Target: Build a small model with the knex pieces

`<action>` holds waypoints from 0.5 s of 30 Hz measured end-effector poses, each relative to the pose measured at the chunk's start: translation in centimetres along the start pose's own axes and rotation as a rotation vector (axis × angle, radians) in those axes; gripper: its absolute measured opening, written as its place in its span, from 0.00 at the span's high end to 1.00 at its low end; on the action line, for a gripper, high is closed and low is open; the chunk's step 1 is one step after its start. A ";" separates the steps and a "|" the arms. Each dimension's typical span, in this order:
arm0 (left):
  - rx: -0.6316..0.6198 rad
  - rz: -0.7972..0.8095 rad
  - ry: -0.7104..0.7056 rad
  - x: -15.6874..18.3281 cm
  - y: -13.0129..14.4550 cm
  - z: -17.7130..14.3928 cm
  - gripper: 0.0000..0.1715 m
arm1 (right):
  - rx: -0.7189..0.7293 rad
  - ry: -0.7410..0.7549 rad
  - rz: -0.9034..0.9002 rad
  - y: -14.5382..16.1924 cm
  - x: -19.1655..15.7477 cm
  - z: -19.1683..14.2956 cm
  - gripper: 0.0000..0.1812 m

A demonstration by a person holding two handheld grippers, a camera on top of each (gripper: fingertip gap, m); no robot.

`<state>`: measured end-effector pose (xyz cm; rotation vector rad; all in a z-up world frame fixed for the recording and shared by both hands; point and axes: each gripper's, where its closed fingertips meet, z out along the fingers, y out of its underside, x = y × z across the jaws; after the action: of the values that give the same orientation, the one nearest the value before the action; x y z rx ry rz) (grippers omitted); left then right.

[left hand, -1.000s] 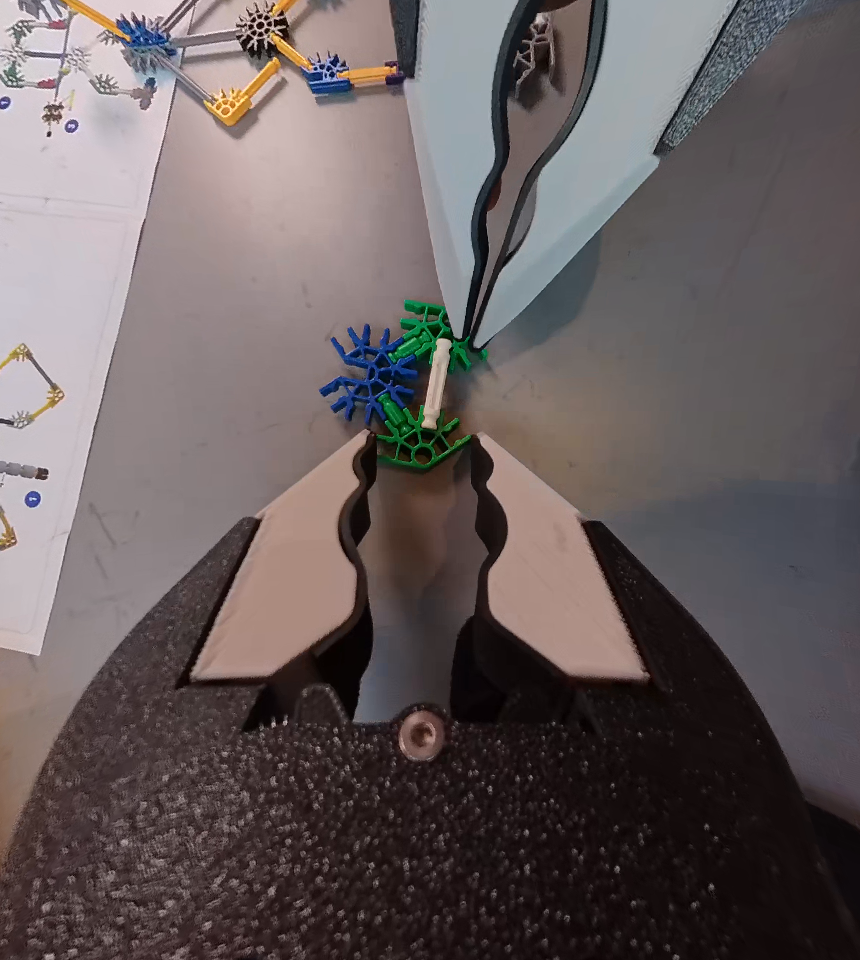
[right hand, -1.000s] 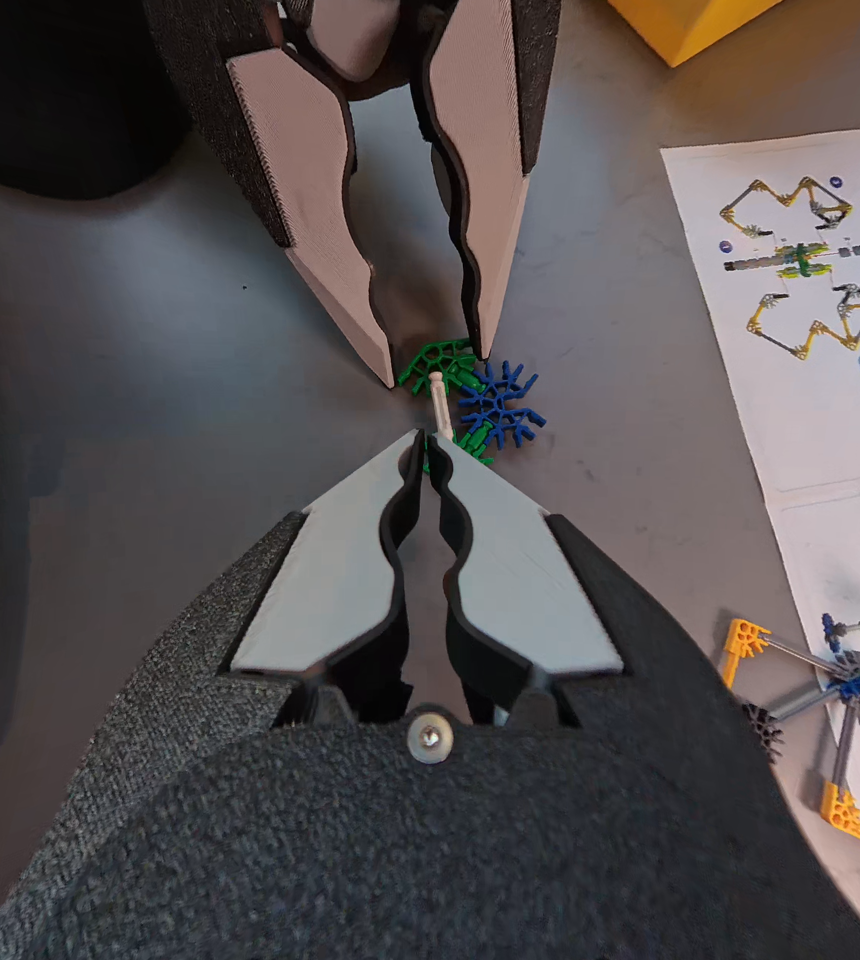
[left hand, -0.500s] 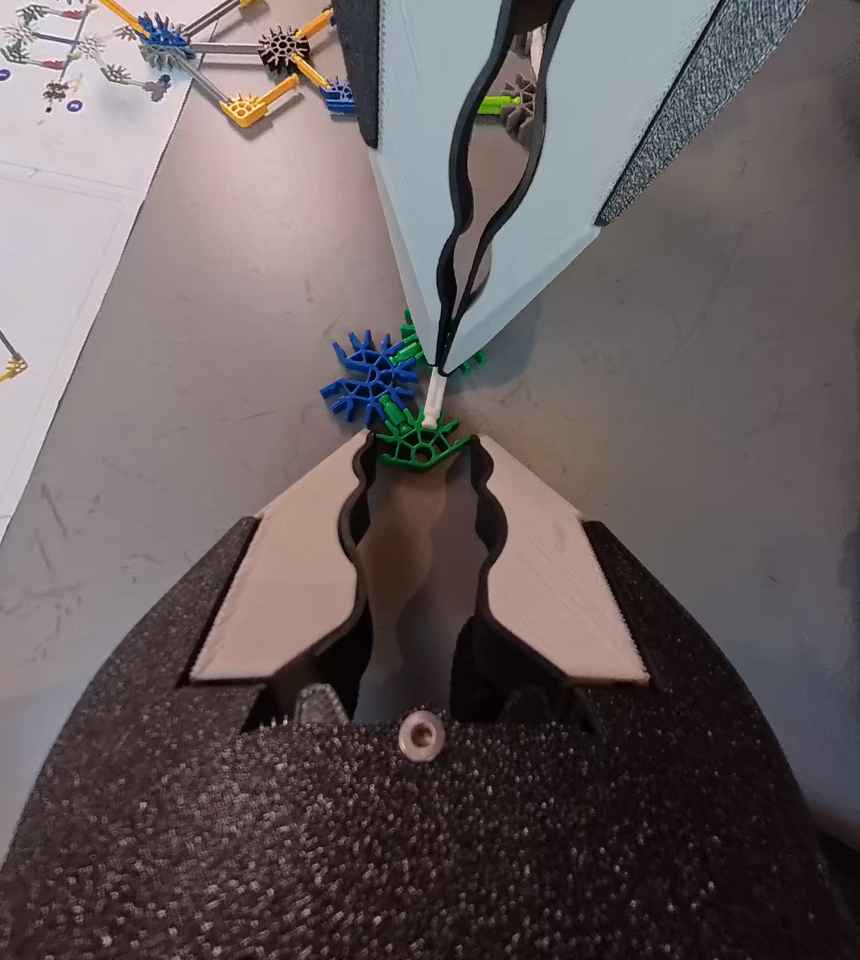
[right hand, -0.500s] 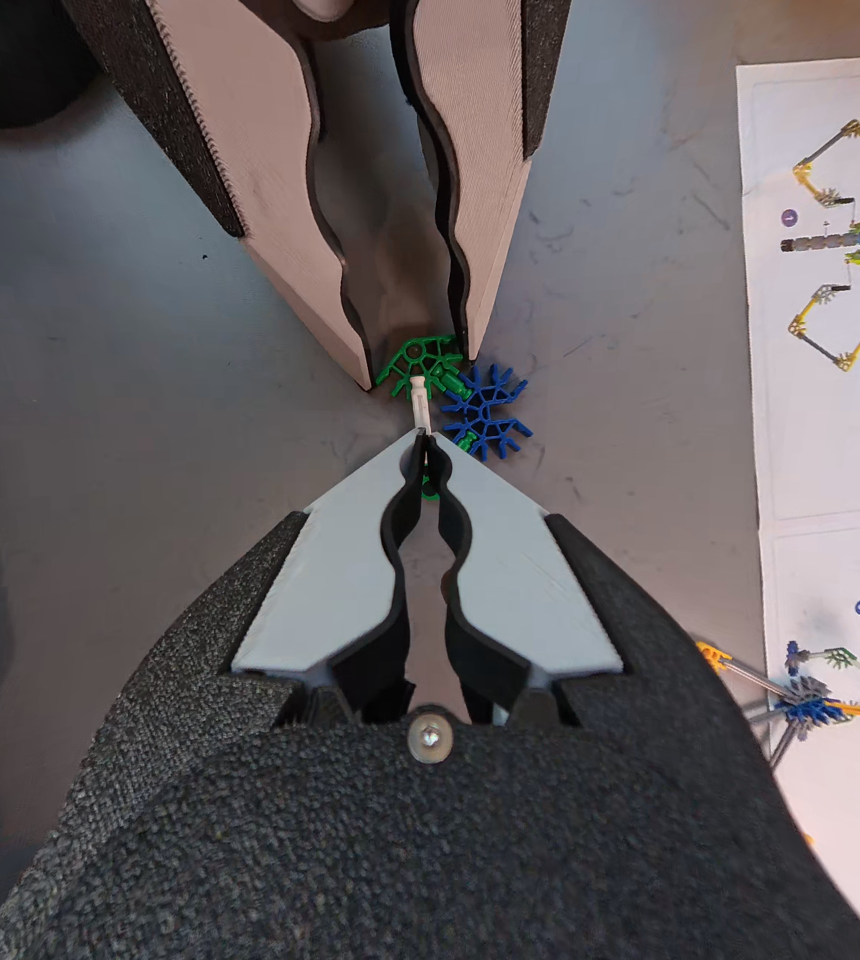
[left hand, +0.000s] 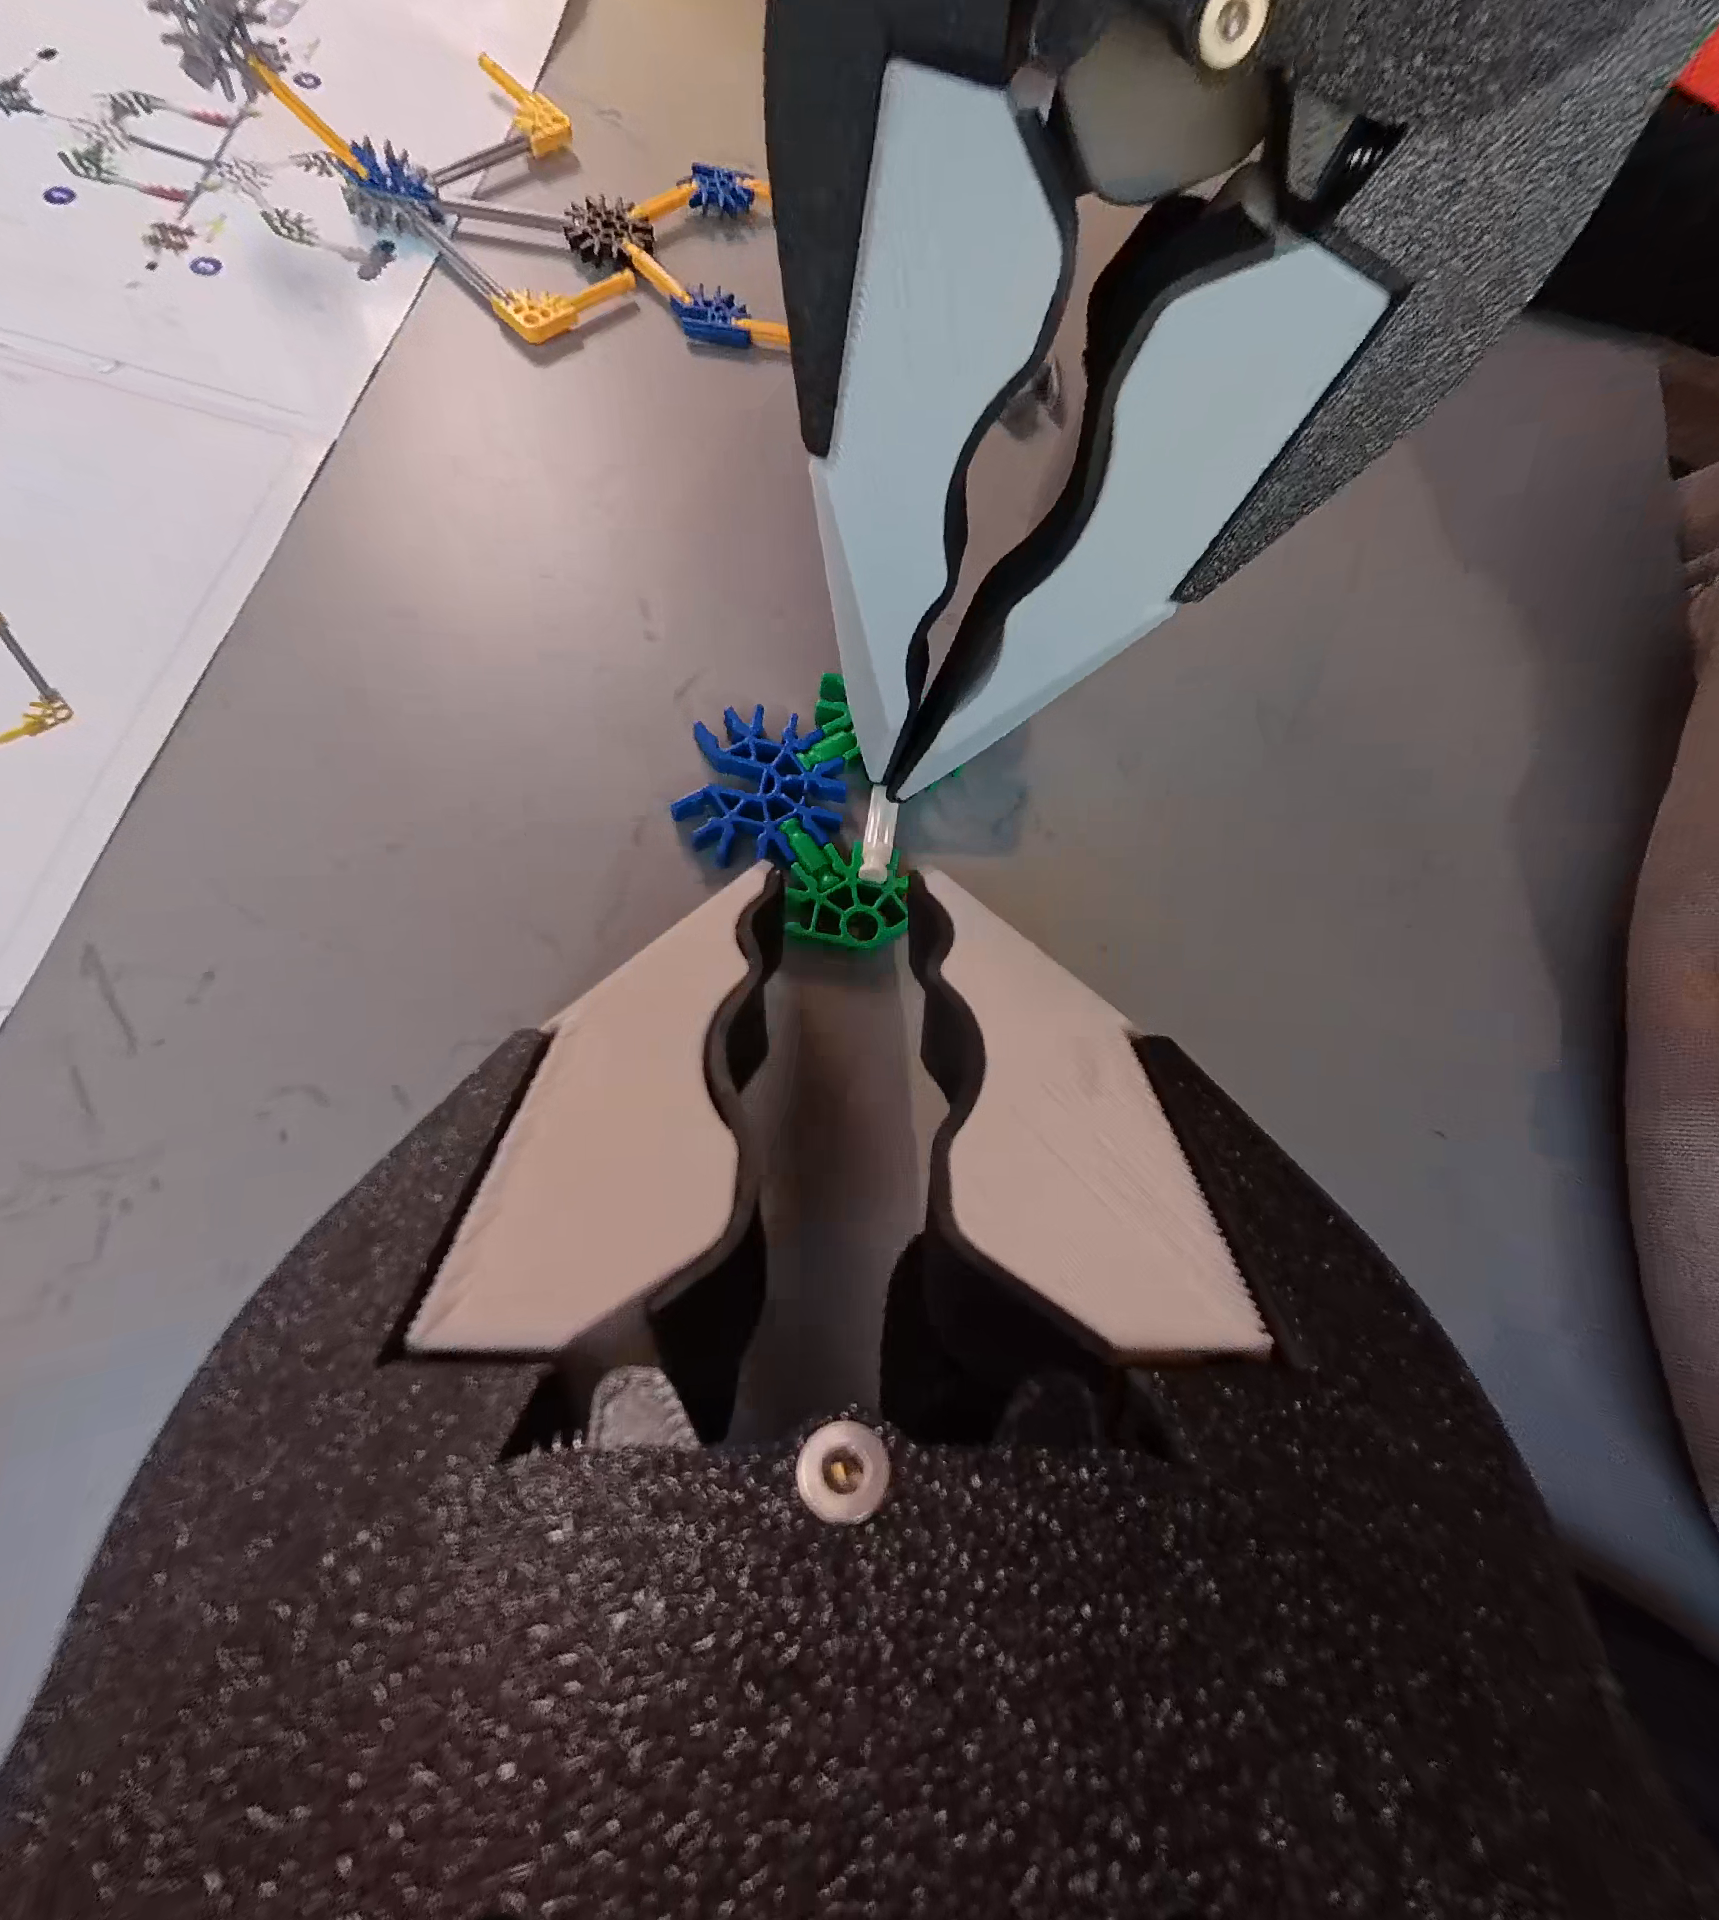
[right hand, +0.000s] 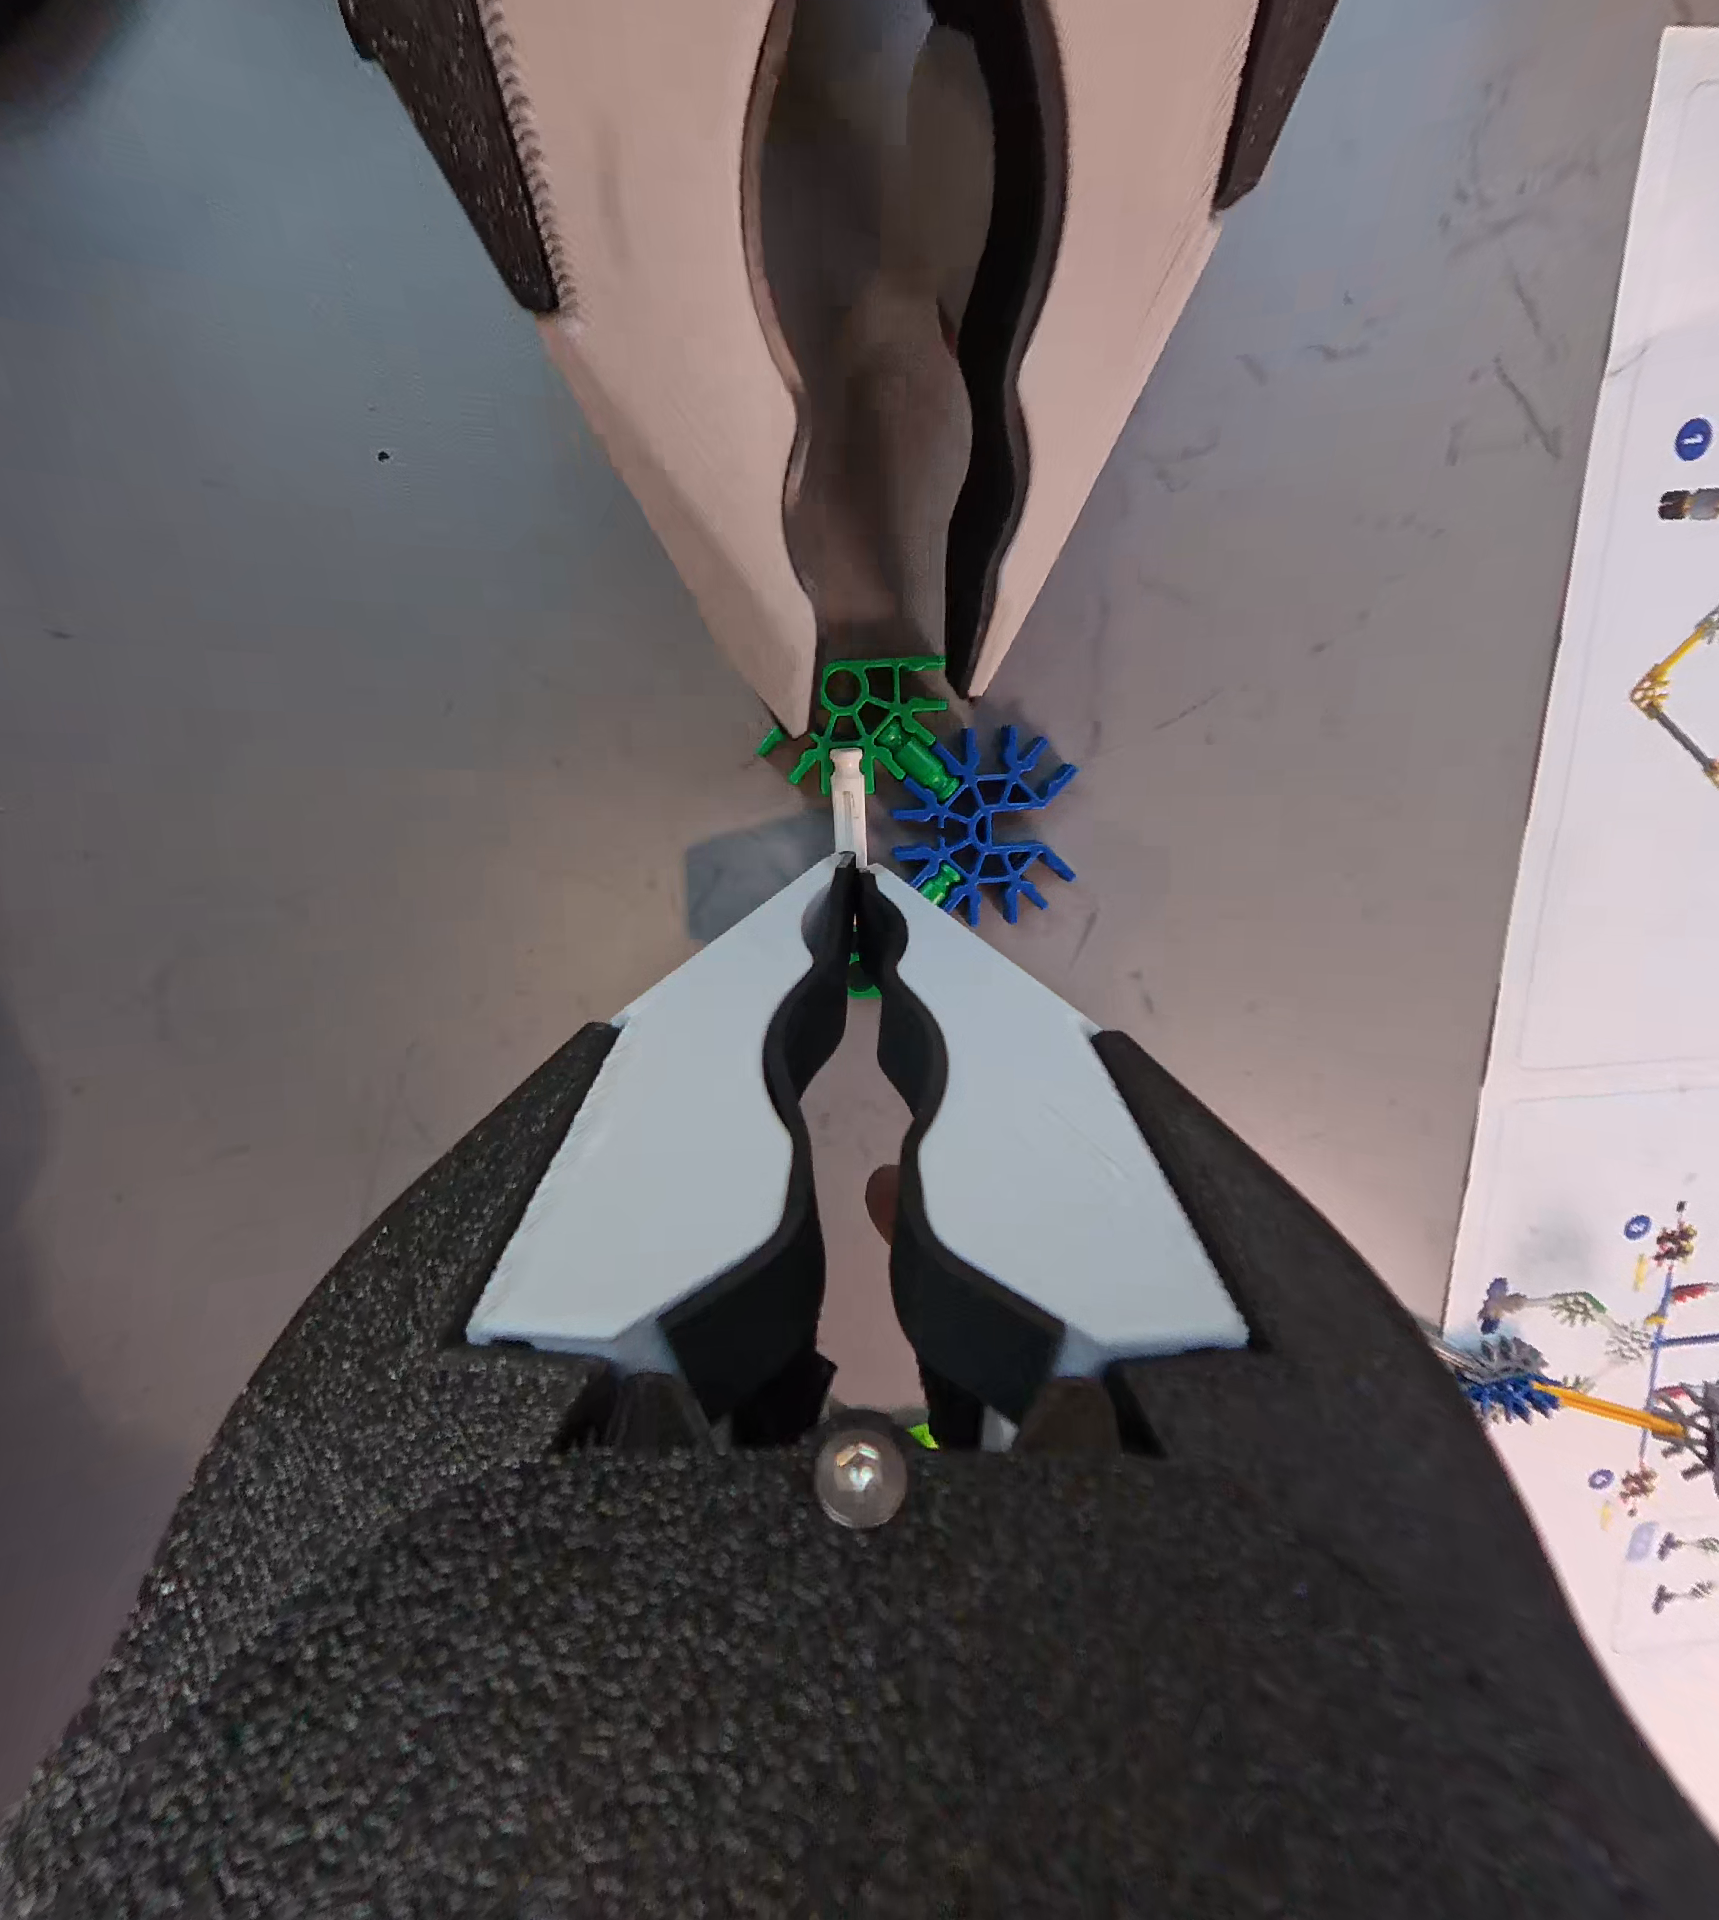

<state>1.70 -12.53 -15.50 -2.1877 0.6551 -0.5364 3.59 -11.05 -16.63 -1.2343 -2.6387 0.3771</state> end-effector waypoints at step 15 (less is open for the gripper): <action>-0.133 0.110 -0.070 0.6 -0.1 1.3 1.00 | 0.061 0.003 0.014 0.0 0.0 0.0 1.00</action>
<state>2.93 -12.13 -16.16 -2.2671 0.7870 -0.3664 3.55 -11.06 -16.63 -1.2341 -2.5973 0.4542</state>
